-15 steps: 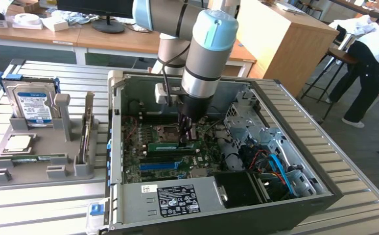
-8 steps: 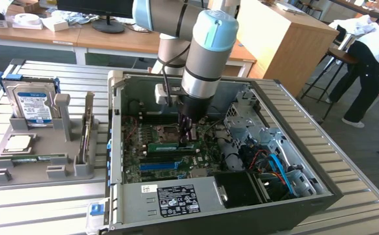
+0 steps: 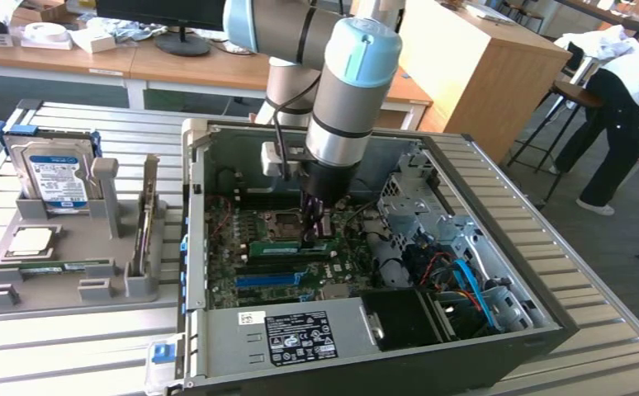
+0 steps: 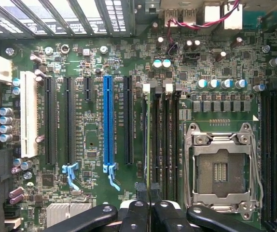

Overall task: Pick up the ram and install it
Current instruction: 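Insert the ram into the slot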

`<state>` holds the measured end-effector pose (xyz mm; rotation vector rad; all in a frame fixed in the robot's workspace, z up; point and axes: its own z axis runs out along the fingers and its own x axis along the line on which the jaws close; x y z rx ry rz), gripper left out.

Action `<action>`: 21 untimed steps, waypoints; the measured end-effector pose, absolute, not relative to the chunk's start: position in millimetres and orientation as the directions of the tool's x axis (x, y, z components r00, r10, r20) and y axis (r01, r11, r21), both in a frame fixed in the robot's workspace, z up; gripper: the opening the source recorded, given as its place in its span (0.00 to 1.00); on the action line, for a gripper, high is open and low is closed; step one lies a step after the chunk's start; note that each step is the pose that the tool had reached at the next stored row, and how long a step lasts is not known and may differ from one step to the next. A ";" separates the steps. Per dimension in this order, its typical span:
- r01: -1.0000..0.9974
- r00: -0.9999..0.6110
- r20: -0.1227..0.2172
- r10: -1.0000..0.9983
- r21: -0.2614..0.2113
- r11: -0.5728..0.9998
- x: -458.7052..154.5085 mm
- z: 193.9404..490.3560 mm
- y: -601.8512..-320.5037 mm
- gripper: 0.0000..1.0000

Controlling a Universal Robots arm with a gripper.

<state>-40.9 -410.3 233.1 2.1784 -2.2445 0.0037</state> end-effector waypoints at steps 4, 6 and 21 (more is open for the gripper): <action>-1.000 -0.030 0.012 -0.999 0.008 0.030 -41.0 233.1 -409.8 0.11; -1.000 -0.030 0.012 -0.999 0.008 0.030 -41.0 233.1 -409.7 0.11; -1.000 -0.030 0.012 -0.999 0.008 0.030 -42.8 231.1 -409.1 0.11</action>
